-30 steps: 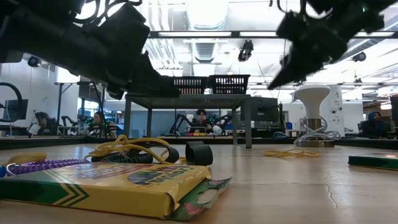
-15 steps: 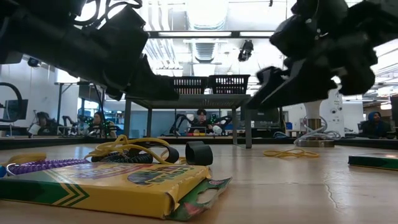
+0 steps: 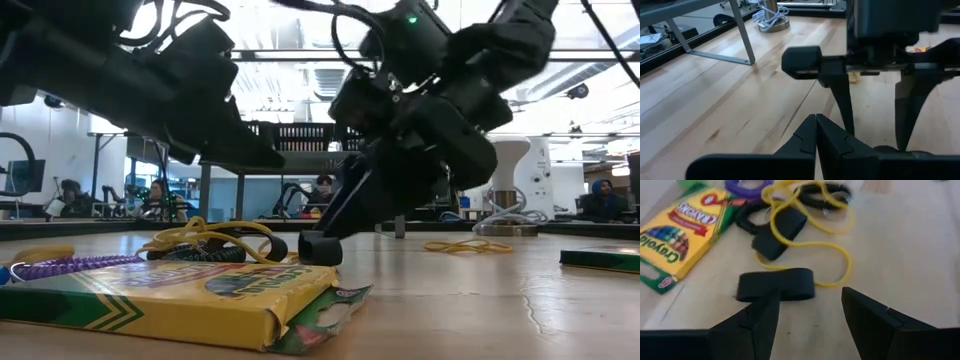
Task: Pick & Place Office Desk Supplies
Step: Put the black rubber band into the right black basket on the shelf
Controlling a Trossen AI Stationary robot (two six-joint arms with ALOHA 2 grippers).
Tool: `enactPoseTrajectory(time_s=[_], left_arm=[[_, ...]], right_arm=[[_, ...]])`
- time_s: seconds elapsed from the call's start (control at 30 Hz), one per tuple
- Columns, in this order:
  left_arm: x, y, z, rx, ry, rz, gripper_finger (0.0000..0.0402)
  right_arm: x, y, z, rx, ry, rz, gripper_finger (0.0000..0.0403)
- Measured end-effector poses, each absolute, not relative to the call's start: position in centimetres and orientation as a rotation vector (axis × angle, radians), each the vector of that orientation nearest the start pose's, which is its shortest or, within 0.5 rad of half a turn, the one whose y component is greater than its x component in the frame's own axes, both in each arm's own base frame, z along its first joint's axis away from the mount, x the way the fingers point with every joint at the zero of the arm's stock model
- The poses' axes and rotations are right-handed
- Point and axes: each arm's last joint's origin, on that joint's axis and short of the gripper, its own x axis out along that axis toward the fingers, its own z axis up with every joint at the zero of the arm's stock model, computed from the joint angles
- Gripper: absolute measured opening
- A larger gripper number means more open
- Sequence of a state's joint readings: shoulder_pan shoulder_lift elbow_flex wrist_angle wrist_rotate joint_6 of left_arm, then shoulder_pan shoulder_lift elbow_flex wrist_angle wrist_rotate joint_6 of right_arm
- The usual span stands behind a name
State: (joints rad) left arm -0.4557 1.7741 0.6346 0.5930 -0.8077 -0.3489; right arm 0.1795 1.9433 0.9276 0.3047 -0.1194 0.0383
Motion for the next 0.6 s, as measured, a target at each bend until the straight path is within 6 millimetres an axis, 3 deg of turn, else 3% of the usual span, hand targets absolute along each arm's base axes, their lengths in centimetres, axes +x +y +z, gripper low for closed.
enactPoseTrajectory(time_s=[0.23, 0.4, 0.5, 0.6], left_arm=[[28.3, -11.5, 11.8, -0.009, 0.386, 0.411, 0.0008], [28.3, -11.6, 11.8, -0.013, 0.392, 0.401, 0.0008], [28.3, -11.6, 11.7, -0.035, 0.391, 0.402, 0.0008], [28.3, -11.6, 11.7, -0.058, 0.389, 0.404, 0.0008]], right_arm=[[38.1, 7.6, 10.0, 0.054, 0.745, 0.367, 0.0165], [38.8, 7.7, 9.9, 0.037, 0.737, 0.358, 0.0081], [38.4, 7.6, 10.7, 0.015, 0.735, 0.365, 0.0025], [37.2, 7.2, 12.7, -0.036, 0.685, 0.265, 0.0015]])
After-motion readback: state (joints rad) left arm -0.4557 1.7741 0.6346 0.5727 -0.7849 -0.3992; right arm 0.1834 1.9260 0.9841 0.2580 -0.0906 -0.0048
